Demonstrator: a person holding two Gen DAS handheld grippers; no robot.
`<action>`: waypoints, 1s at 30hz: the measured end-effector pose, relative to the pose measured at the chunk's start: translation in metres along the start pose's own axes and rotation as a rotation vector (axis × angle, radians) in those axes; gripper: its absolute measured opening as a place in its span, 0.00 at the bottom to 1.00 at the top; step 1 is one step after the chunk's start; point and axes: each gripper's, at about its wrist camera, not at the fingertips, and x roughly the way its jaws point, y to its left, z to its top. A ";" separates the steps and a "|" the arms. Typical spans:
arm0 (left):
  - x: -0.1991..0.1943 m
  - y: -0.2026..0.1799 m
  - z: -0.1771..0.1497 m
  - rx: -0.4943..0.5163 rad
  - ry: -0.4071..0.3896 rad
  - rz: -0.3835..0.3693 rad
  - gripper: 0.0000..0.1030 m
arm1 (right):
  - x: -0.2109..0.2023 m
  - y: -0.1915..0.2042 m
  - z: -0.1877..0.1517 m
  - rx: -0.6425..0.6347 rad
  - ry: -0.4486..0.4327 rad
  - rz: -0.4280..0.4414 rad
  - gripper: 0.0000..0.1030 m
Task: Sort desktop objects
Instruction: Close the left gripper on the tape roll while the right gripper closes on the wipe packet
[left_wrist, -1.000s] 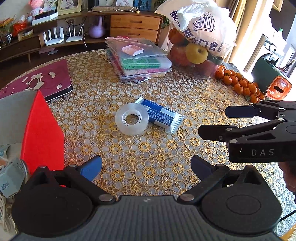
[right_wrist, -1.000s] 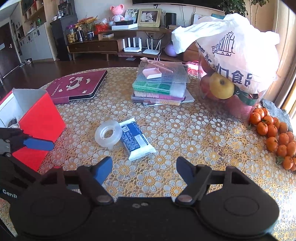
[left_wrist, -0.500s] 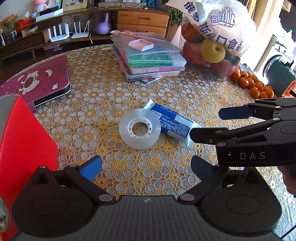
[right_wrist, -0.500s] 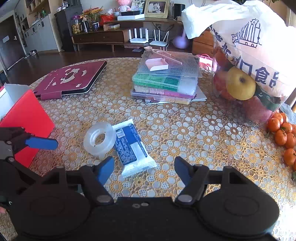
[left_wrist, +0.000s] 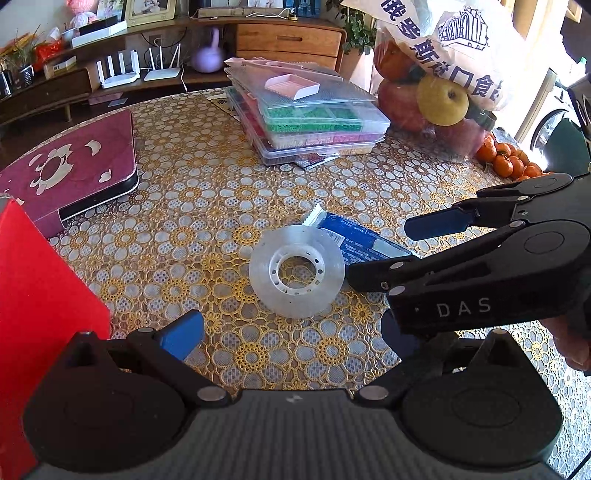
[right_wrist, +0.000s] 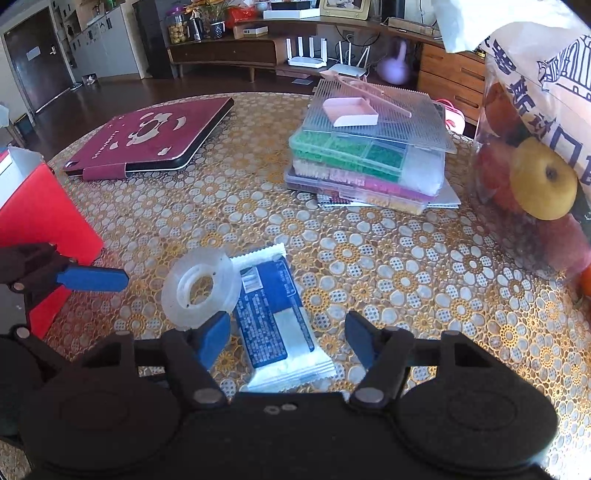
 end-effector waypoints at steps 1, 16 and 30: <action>0.001 0.001 0.001 -0.002 -0.002 0.001 1.00 | 0.002 -0.001 0.000 0.000 0.005 0.003 0.66; 0.012 0.005 0.005 -0.017 -0.021 0.030 0.99 | 0.001 -0.014 -0.003 0.002 -0.013 -0.001 0.36; 0.016 -0.003 0.009 0.056 -0.070 0.079 0.73 | -0.004 -0.016 -0.009 0.016 -0.024 -0.027 0.36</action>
